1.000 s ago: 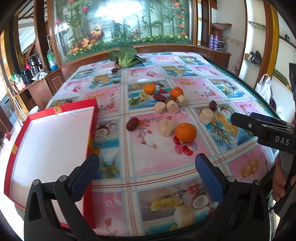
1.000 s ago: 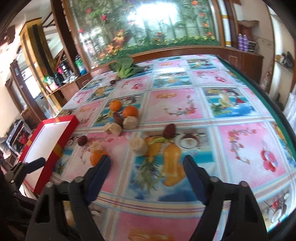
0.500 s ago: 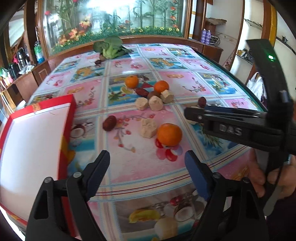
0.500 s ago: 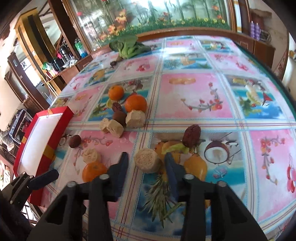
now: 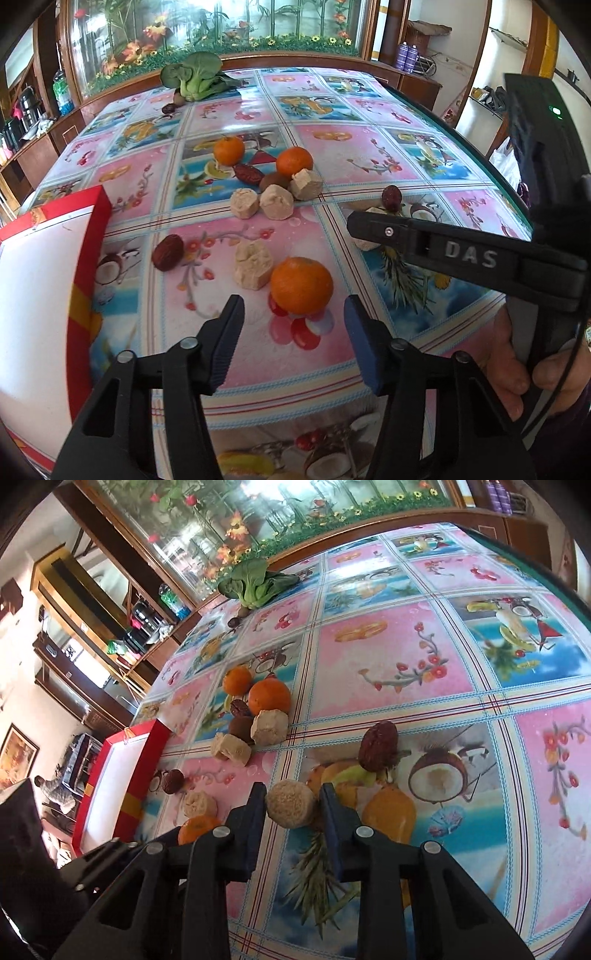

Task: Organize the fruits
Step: 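Grasp a mandarin orange with the left tool while the right tool grasps a tan pastry, then carry the orange and the pastry over the red-rimmed white tray, then lower both items onto the tray and open both tools, then return the right tool to the table and grasp another tan pastry, then grasp a red date with the left tool while the right tool holds its pastry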

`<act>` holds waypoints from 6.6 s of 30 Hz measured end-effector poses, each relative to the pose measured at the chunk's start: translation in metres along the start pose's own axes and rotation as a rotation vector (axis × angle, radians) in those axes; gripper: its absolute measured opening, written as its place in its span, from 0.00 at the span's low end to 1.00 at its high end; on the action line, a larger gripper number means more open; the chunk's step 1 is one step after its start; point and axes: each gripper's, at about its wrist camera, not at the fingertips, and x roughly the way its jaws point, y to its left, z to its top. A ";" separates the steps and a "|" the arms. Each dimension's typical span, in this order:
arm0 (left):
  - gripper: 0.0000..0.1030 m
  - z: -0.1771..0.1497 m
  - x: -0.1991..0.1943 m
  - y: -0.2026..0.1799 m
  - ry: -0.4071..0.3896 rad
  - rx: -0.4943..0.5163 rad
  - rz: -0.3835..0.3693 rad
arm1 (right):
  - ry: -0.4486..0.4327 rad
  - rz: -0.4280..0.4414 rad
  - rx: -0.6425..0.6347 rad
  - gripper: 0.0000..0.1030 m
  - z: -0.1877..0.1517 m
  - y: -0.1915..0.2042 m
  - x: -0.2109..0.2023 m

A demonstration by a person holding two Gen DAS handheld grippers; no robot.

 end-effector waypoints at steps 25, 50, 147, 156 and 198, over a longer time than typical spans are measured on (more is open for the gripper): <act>0.37 -0.009 -0.029 0.022 -0.085 -0.052 -0.001 | -0.027 0.068 -0.075 0.17 -0.008 0.019 -0.003; 0.37 -0.028 -0.086 0.091 -0.203 -0.165 0.049 | 0.023 -0.265 -0.238 0.25 -0.013 0.059 0.023; 0.86 -0.081 -0.102 0.167 -0.159 -0.188 0.464 | -0.006 0.003 -0.206 0.60 -0.023 0.099 0.010; 0.86 -0.082 -0.099 0.163 -0.146 -0.175 0.453 | 0.064 -0.132 -0.254 0.60 -0.010 0.107 0.046; 0.61 0.024 0.017 0.087 0.057 0.033 0.109 | 0.051 -0.213 -0.279 0.26 -0.017 0.071 0.029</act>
